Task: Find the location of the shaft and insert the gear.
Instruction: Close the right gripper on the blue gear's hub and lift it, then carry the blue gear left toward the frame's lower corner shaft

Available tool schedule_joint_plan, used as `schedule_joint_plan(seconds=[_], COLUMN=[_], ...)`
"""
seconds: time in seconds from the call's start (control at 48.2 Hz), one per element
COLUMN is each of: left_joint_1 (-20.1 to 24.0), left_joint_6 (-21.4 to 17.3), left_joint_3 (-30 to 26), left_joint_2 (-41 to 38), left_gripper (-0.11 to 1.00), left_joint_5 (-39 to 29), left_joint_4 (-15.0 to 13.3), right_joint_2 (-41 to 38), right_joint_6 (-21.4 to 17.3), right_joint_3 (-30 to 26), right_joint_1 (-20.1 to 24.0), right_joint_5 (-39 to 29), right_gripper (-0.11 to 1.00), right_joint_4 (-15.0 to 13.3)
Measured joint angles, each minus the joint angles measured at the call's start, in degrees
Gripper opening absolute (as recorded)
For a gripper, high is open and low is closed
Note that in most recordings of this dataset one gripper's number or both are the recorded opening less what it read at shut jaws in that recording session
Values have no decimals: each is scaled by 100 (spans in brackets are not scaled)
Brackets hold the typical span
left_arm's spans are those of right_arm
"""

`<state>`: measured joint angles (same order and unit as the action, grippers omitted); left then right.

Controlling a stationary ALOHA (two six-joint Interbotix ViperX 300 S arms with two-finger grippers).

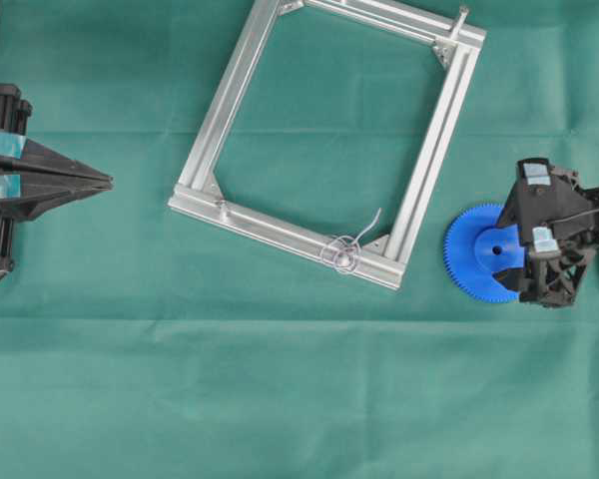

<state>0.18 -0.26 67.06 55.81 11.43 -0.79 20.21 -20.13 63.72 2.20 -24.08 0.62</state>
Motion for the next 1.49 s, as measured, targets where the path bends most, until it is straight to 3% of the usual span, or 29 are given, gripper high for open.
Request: schedule_joint_plan(seconds=[0.519,0.602,0.726,1.079,1.494], left_joint_1=[-9,-9,-9,-9,-9], left_joint_6=[18,18,18,18,18], left_joint_3=[0,0,0,0,0], left_joint_2=[-9,-9,-9,-9,-9], left_gripper=[0,0,0,0,0], left_joint_5=[9,9,0,0,0], left_joint_4=[-9,-9,-9,-9,-9], right_joint_2=[-237,-246,-229,-114,475], right_joint_6=[-9,-9,-9,0,-9], right_joint_3=[-9,-9,-35,-35,-387], right_joint_1=[0,-9,35,26,18], right_joint_5=[167,132,62,-35,-870], right_gripper=[91,86,68,69,69], right_joint_4=[-18,-26,-26,-18,-26])
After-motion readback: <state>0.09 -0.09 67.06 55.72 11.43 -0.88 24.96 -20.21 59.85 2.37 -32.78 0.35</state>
